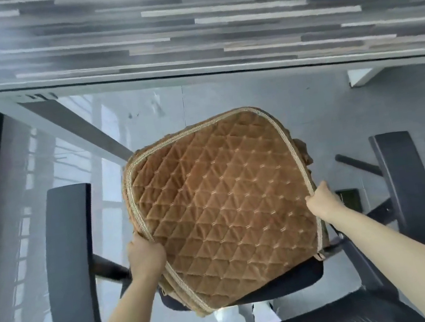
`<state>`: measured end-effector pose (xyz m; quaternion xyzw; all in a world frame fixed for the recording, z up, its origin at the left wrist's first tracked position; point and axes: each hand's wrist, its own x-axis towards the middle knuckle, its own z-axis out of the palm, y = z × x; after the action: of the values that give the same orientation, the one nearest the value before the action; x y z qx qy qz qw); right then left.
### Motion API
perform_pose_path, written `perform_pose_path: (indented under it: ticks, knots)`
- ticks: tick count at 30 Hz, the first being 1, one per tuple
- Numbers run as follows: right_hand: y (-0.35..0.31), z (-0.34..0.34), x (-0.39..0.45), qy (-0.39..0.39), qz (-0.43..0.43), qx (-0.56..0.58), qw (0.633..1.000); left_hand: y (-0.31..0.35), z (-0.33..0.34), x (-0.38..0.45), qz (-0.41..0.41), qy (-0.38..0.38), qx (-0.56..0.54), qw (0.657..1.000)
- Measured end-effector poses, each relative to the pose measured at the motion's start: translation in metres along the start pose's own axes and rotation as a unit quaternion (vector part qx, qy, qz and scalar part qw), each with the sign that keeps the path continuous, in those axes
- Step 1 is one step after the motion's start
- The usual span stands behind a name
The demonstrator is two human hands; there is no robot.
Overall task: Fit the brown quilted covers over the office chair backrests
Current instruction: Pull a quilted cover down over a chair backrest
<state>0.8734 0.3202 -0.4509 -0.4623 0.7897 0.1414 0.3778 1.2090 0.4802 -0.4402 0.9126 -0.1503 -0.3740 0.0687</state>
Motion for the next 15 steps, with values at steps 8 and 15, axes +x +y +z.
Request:
perform_pose_path:
  ticks: [8,15]
  knots:
    - [0.013,-0.001,0.005,-0.028,0.002,0.022,0.999,0.006,0.011,-0.008,-0.016,0.03,0.02,0.999]
    - [0.017,0.004,-0.009,0.05,-0.07,-0.009,0.996,0.003,0.001,-0.01,0.009,0.045,-0.041,0.998]
